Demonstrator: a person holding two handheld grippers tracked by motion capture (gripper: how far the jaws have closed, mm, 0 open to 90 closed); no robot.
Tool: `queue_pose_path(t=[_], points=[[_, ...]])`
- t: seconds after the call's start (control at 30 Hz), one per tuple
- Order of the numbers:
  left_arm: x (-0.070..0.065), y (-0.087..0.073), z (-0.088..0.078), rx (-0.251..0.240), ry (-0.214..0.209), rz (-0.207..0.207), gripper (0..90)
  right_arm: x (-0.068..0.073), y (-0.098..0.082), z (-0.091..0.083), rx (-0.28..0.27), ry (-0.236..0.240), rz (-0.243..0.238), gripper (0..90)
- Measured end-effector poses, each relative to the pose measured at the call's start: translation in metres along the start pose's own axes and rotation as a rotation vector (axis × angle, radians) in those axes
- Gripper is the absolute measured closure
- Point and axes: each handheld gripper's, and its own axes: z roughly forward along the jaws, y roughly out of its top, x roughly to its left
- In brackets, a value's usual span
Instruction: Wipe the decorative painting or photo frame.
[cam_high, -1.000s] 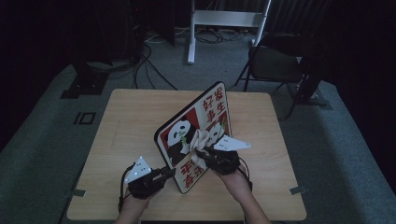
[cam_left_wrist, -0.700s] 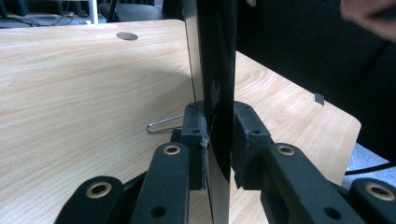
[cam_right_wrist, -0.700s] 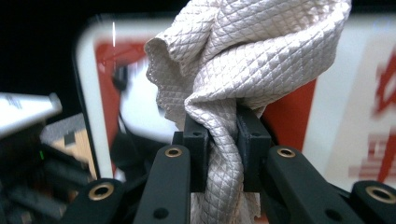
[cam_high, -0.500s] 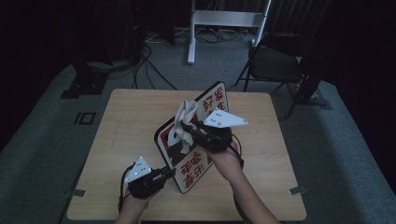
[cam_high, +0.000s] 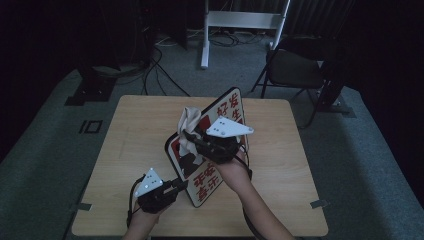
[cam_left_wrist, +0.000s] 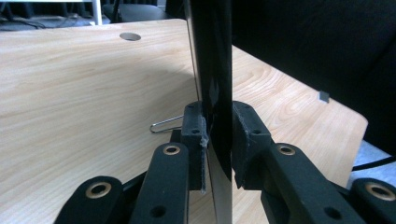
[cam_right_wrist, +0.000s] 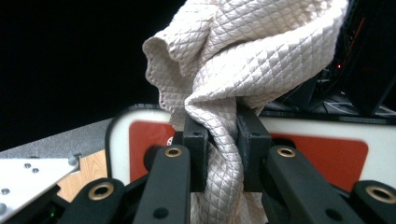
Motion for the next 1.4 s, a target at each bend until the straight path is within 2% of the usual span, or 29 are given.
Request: queue_pose_path(t=[0.07,0.37,0.4,0.7,0.87,1.07,1.4], points=[[0.0,0.0,0.0,0.0,-0.001,-0.001,77.5,0.0,-0.003,0.0,0.006,-0.001,0.0,77.0],[0.001,0.0,0.0,0.0,-0.001,-0.003,77.5,-0.003,-0.041,-0.001,0.066,-0.004,0.033,77.0],[0.001,0.0,0.0,0.0,0.0,-0.003,77.5,-0.003,-0.041,-0.001,0.066,-0.004,0.033,77.0],[0.0,0.0,0.0,0.0,0.0,-0.003,77.6,-0.004,-0.082,-0.003,0.131,-0.013,0.072,77.0],[0.0,0.0,0.0,0.001,0.001,-0.002,77.5,-0.006,-0.098,-0.004,0.158,-0.017,0.085,76.9],[0.0,0.0,0.0,0.001,-0.004,-0.003,77.6,-0.01,-0.126,-0.006,0.206,-0.022,0.122,77.0],[0.0,0.0,0.001,-0.001,-0.006,-0.005,77.6,-0.012,-0.157,-0.007,0.276,-0.033,0.151,77.0]])
